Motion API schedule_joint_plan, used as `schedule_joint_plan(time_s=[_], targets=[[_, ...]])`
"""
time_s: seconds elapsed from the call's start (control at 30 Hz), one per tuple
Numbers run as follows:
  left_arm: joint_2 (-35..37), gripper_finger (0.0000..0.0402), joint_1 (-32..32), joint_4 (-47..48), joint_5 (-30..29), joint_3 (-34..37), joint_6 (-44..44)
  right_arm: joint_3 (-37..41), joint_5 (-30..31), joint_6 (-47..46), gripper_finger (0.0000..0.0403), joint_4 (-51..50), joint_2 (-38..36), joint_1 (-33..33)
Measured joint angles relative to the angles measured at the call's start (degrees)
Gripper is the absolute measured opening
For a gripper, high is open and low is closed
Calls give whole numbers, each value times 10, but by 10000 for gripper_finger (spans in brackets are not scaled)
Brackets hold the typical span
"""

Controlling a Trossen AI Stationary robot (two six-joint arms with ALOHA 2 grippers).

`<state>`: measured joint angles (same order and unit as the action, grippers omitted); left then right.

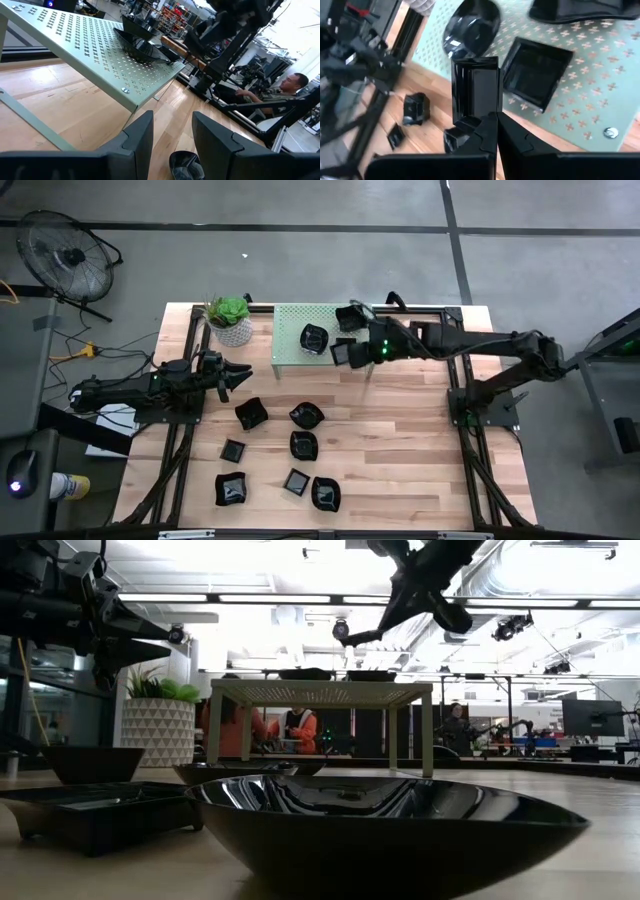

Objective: Pick & Place Mini shaped plates
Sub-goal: Stack the square plate on top of the square plate on the shelf

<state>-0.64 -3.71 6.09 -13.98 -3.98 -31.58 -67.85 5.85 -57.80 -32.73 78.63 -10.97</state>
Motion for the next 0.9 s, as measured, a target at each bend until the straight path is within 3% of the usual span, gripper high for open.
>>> schedule_joint_plan(time_s=[0.37, 0.9], targets=[[0, 134, 0, 0, 0, 0, 0, 1, -90, -81, 0, 5, 5, -57], [0, 134, 0, 0, 0, 0, 0, 3, -80, -109, 0, -21, 21, -72]])
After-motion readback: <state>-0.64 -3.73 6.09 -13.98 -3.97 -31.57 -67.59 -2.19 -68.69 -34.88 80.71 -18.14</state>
